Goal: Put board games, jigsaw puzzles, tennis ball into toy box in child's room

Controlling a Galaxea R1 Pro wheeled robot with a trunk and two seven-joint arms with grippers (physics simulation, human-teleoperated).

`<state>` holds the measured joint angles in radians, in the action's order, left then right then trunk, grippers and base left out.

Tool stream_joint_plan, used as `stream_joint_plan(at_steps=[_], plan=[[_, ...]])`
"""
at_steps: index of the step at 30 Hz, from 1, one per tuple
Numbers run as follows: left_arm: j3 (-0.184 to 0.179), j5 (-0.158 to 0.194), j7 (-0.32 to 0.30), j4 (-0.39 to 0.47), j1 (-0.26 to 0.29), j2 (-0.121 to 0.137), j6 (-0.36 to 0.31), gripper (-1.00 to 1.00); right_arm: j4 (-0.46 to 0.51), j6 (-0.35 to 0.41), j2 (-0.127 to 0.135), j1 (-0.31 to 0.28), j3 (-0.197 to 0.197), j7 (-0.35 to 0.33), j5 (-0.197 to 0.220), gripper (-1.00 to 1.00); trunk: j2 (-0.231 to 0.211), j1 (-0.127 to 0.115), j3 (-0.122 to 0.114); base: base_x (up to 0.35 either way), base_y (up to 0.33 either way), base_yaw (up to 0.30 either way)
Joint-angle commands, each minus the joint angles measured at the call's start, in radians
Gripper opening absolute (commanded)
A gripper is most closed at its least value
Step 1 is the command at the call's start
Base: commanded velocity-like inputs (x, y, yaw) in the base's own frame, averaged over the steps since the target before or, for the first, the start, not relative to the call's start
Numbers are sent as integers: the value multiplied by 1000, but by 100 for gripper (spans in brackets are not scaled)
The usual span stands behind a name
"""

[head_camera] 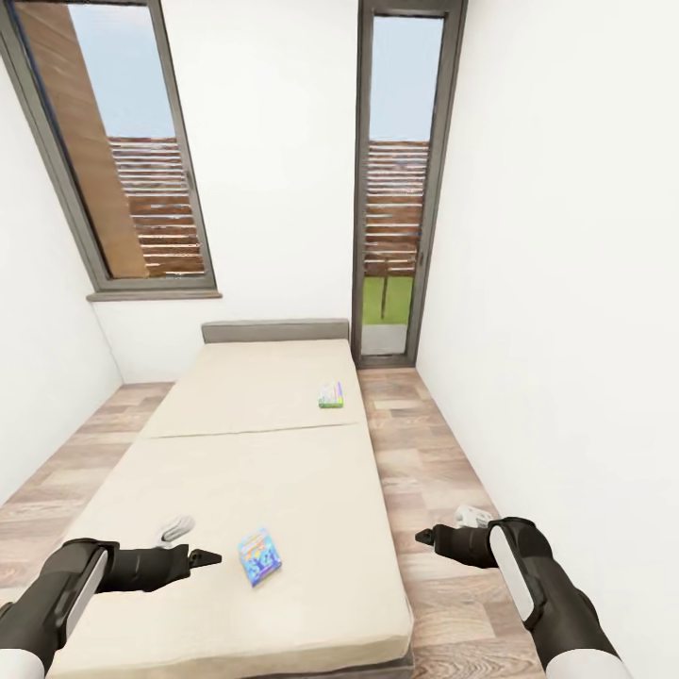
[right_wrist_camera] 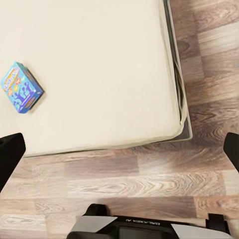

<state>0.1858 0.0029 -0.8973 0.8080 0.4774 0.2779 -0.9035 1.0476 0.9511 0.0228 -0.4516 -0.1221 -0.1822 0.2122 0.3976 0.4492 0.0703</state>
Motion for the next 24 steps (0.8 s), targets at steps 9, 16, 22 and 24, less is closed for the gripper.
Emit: stream_joint_plan(at_steps=[9, 16, 22, 24], plan=[[3, -1, -3, 0, 1, 0, -8, 100, 1, 4, 0, -1, 0, -4, -2, 100, 2, 1, 11, 33, 45, 0], [3, 0, -3, 0, 1, 0, -8, 100, 2, 3, 0, -1, 0, -4, -3, 100, 2, 1, 12, 3, 156, 16], [3, 0, -3, 0, 1, 0, -8, 100, 2, 3, -1, -1, 0, -3, -3, 100, 2, 1, 12, 14, 33, 186], [3, 0, -3, 0, 1, 0, -8, 100, 1, 3, -1, -1, 0, -3, -3, 100, 2, 1, 12, 123, 59, 260]])
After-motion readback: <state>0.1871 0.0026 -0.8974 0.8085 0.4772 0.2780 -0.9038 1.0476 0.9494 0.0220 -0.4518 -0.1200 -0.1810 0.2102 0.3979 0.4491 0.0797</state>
